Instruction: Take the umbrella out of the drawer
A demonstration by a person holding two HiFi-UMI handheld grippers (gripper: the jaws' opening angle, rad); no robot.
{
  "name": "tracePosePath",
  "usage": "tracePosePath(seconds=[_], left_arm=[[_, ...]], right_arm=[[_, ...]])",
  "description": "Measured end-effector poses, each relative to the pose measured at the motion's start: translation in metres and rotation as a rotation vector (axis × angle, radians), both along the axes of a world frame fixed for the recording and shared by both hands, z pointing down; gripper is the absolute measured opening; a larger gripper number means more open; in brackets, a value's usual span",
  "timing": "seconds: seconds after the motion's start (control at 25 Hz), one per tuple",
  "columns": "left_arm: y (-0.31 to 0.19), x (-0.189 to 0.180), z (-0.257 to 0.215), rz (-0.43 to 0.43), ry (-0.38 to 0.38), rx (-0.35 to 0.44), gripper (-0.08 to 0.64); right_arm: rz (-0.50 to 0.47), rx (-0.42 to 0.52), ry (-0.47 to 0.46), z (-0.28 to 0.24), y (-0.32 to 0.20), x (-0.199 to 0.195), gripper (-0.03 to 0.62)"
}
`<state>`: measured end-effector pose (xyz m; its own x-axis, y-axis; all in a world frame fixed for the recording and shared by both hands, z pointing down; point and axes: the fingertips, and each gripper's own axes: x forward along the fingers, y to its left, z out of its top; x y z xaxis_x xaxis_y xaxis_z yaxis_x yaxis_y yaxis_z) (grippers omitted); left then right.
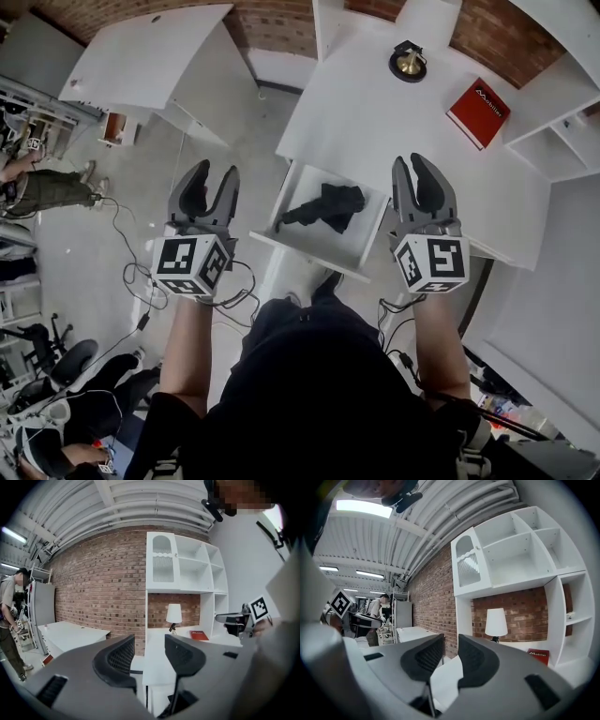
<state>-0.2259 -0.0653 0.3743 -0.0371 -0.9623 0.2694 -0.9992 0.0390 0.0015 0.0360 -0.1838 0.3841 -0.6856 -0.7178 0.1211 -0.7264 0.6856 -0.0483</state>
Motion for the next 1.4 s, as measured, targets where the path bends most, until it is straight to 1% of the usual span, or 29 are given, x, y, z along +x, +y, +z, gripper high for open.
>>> tracePosePath(seconds=[0.12,0.28,0.44,0.6,0.72,0.88,1.08,1.2,1.4], left_arm=[[-0.008,0.010,0.015,0.037,-0.012,-0.041,0.198],[-0.017,0.027,0.050,0.122,-0.042,-0.150,0.198],[-0.029,0.043,0.087,0.204,-0.027,-0.214,0.198],[-0.046,0.052,0.126,0.279,-0.027,-0.267,0.198],[-0.051,0.065,0.159,0.366,-0.042,-0.320,0.198],[-0.054,0.086,0.209,0.499,-0.079,-0.403,0.198],[-0.050,0.105,0.269,0.646,-0.151,-0.506,0.199],[-0.048,0.113,0.302,0.706,-0.160,-0.576,0.202],[-0.048,0.119,0.345,0.771,-0.175,-0.668,0.222]], right_arm=[[0.015,-0.011,-0.004,0.005,-0.005,0.007,0.092],[0.042,-0.038,0.003,0.013,-0.006,0.014,0.092],[0.071,-0.061,0.001,0.024,-0.009,0.023,0.092],[0.124,-0.082,0.013,0.045,-0.014,0.033,0.092],[0.184,-0.112,0.043,0.059,-0.011,0.040,0.089],[0.241,-0.141,0.082,0.071,-0.004,0.047,0.087],[0.294,-0.168,0.087,0.085,-0.004,0.053,0.087],[0.327,-0.189,0.092,0.094,-0.002,0.062,0.086],[0.387,-0.229,0.090,0.107,0.002,0.081,0.084]])
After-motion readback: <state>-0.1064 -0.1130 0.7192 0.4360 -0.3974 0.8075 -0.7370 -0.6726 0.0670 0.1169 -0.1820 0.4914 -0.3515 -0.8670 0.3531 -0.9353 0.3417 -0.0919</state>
